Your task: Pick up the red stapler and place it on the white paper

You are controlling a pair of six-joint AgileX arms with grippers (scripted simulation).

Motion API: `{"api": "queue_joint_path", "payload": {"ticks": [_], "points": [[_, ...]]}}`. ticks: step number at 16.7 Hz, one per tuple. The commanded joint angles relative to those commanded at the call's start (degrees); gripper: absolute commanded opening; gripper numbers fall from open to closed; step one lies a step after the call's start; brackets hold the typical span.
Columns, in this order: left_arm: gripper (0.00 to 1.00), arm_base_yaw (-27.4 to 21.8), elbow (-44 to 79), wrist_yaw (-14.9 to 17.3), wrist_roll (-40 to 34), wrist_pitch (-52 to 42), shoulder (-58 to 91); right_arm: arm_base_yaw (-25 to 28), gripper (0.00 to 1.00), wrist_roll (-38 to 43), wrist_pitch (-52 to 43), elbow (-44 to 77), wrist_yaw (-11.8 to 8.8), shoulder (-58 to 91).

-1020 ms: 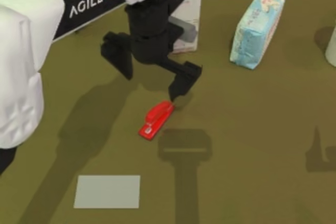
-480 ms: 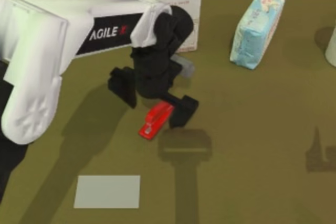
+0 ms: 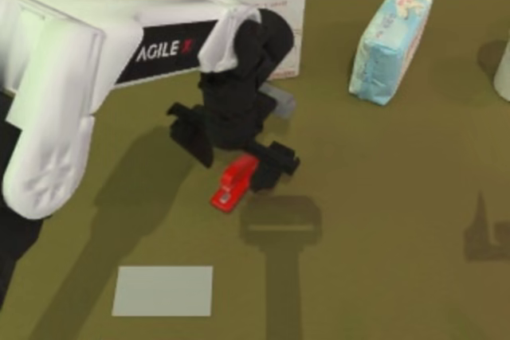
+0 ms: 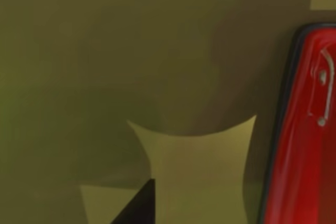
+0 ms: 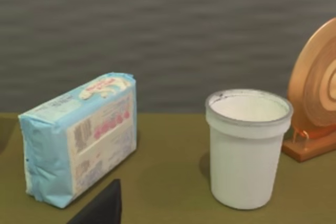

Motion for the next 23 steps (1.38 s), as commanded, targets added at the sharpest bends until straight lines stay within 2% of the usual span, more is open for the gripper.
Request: {"api": "queue_joint_path", "payload": {"ticks": [8, 18, 23], "points": [[0.02, 0.0, 0.0, 0.0, 0.0, 0.0, 0.0, 0.0, 1.00, 0.0, 0.0, 0.0, 0.0, 0.0], [0.00, 0.0, 0.2, 0.0, 0.1, -0.2, -0.1, 0.0, 1.00, 0.0, 0.0, 0.0, 0.0, 0.0], [0.00, 0.5, 7.7, 0.0, -0.2, -9.5, -1.7, 0.0, 1.00, 0.0, 0.0, 0.0, 0.0, 0.0]]}}
